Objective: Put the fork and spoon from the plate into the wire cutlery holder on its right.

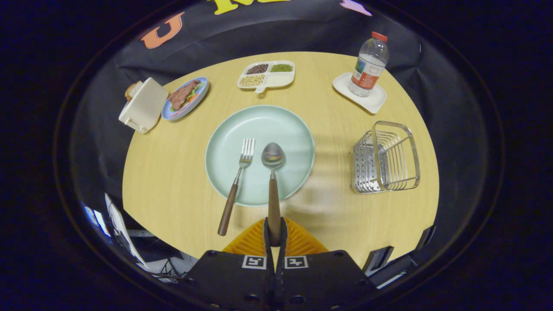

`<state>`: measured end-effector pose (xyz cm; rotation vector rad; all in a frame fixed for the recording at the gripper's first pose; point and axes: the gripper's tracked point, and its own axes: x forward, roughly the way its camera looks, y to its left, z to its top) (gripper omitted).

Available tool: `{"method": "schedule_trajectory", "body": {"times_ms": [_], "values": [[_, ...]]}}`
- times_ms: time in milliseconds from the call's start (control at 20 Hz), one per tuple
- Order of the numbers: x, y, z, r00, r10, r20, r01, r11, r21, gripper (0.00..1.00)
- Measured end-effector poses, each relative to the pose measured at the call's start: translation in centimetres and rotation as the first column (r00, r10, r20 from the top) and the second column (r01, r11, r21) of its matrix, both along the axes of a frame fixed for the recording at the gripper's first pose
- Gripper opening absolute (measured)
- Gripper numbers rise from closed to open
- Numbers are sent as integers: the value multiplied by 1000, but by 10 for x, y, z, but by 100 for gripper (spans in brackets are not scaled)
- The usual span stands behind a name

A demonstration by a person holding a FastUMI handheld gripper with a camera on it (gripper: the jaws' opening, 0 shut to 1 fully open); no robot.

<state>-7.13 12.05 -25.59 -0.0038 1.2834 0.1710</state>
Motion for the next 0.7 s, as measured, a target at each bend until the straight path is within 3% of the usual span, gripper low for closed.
{"method": "schedule_trajectory", "body": {"times_ms": [350,700], "values": [[5,-9,49,998,-52,26,51,997,61,0],[9,-85,108,983,-169,69,166,985,50,1]]}}
